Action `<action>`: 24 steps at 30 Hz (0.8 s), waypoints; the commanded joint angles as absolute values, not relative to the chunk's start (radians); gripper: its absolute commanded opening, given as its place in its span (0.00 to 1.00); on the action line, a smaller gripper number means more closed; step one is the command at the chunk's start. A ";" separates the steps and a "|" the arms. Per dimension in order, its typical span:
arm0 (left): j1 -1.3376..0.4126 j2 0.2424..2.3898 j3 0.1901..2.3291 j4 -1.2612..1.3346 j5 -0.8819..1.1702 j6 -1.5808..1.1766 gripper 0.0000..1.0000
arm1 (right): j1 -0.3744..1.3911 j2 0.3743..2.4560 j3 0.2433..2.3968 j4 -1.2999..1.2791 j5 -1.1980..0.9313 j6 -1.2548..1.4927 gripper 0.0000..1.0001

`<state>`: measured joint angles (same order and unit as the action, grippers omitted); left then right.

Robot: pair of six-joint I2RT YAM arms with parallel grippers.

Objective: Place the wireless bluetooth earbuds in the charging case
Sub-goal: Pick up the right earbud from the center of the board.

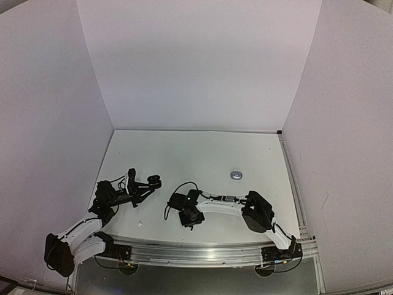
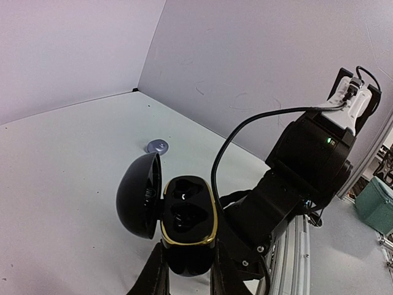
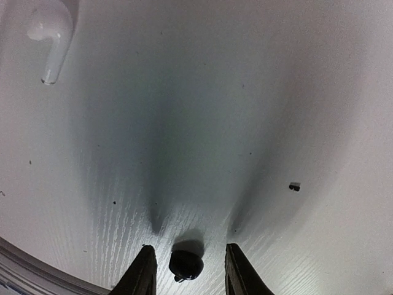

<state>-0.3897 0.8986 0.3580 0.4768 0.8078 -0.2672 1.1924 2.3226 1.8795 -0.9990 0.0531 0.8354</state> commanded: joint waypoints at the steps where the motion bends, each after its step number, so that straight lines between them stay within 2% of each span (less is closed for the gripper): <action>1: -0.391 0.906 0.363 0.528 0.801 -0.274 0.00 | 1.203 2.349 1.899 -1.046 0.049 0.844 0.31; 6: -0.391 0.911 0.360 0.532 0.800 -0.275 0.00 | 1.204 2.359 1.909 -1.057 0.058 0.839 0.27; 9: -0.392 0.911 0.360 0.532 0.799 -0.274 0.00 | 1.204 2.367 1.910 -1.062 0.051 0.839 0.21; 19: -0.391 0.913 0.364 0.532 0.799 -0.271 0.00 | 1.206 2.365 1.913 -1.096 0.065 0.832 0.14; 24: -0.391 0.913 0.363 0.530 0.799 -0.271 0.00 | 1.206 2.355 1.917 -1.114 0.080 0.821 0.03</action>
